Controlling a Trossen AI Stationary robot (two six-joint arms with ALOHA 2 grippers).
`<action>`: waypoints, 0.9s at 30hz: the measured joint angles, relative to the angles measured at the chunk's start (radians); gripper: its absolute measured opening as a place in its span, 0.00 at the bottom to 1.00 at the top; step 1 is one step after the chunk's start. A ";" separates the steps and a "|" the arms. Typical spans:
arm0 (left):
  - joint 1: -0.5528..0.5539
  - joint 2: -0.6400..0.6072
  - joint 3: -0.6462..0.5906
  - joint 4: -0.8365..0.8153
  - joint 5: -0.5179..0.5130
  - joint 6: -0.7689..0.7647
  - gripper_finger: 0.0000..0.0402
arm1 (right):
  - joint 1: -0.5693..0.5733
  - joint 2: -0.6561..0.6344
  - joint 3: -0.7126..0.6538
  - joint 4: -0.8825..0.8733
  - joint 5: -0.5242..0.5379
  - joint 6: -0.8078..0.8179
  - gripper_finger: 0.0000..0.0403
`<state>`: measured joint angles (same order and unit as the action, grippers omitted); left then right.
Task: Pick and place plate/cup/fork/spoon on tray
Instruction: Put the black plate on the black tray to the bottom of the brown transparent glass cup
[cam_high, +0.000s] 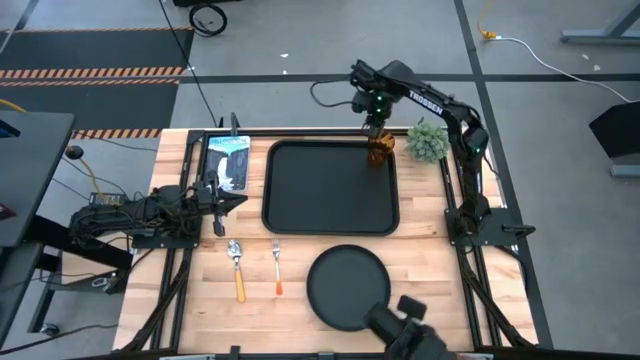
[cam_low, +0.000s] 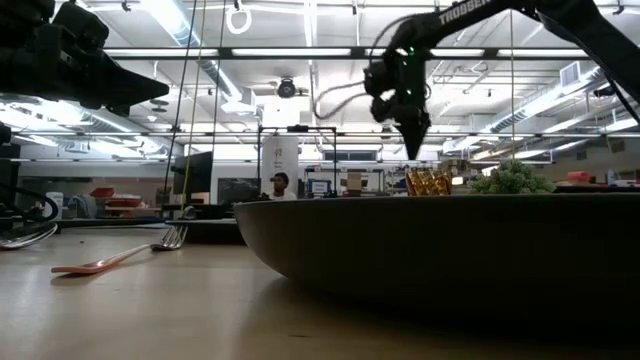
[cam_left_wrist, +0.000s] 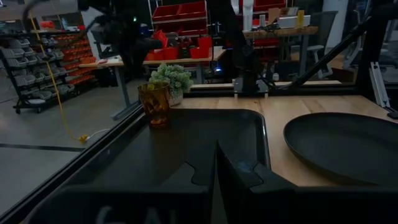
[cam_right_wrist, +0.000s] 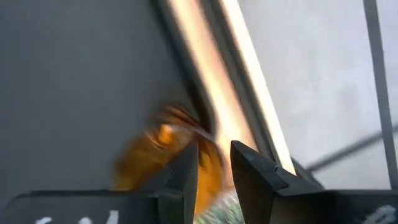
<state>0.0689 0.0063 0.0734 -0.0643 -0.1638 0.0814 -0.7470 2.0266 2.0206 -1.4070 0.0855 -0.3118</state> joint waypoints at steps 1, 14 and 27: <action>0.000 0.000 0.000 0.000 0.000 0.000 0.06 | 0.021 0.000 0.011 0.006 -0.021 -0.009 0.25; 0.000 0.000 0.000 0.000 0.000 0.000 0.06 | 0.385 0.000 -0.026 0.159 -0.268 -0.101 0.25; 0.000 0.000 0.000 0.000 0.000 0.000 0.06 | 0.561 0.000 -0.251 0.185 -0.488 0.189 0.25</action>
<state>0.0689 0.0063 0.0734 -0.0643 -0.1635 0.0814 -0.1858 2.0270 1.7696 -1.2224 -0.4020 -0.1233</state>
